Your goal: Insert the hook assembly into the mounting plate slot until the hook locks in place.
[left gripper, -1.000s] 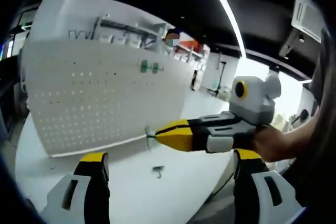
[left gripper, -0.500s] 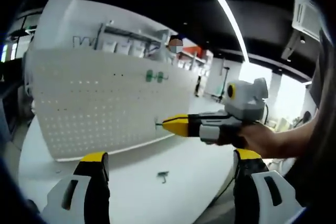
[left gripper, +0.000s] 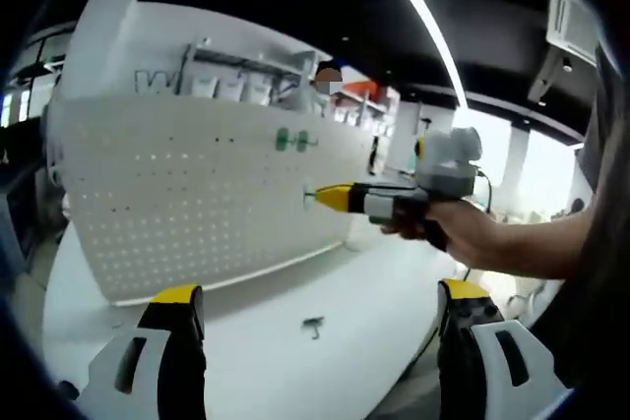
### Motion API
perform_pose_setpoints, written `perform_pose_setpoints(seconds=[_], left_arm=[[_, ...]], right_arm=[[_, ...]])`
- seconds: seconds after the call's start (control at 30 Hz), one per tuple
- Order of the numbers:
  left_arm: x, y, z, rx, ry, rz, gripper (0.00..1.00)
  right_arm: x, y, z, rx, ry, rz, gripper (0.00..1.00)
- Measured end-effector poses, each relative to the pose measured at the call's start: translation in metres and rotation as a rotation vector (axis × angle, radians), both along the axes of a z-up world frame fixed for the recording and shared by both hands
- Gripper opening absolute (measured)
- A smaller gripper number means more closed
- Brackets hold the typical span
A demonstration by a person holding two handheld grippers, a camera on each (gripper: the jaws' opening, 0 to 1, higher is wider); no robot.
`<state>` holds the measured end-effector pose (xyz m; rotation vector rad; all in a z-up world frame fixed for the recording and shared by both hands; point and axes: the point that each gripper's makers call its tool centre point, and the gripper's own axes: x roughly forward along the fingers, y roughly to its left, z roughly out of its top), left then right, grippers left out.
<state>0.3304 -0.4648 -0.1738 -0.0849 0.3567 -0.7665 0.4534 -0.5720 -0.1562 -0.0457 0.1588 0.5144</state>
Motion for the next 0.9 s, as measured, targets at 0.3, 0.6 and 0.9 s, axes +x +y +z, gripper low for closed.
perform_pose_setpoints(seconds=[0.3, 0.6, 0.9], left_arm=[[0.002, 0.0, 0.003, 0.0, -0.012, 0.002, 1.0], [0.002, 0.006, -0.007, 0.02, 0.005, 0.011, 1.0], [0.002, 0.008, -0.01, 0.038, 0.01, 0.011, 1.0]], right_arm=[[0.021, -0.024, 0.003, -0.01, -0.022, -0.072, 0.0], [0.038, -0.053, 0.008, -0.021, -0.041, -0.144, 0.0], [0.048, -0.071, 0.011, -0.033, -0.056, -0.182, 0.0]])
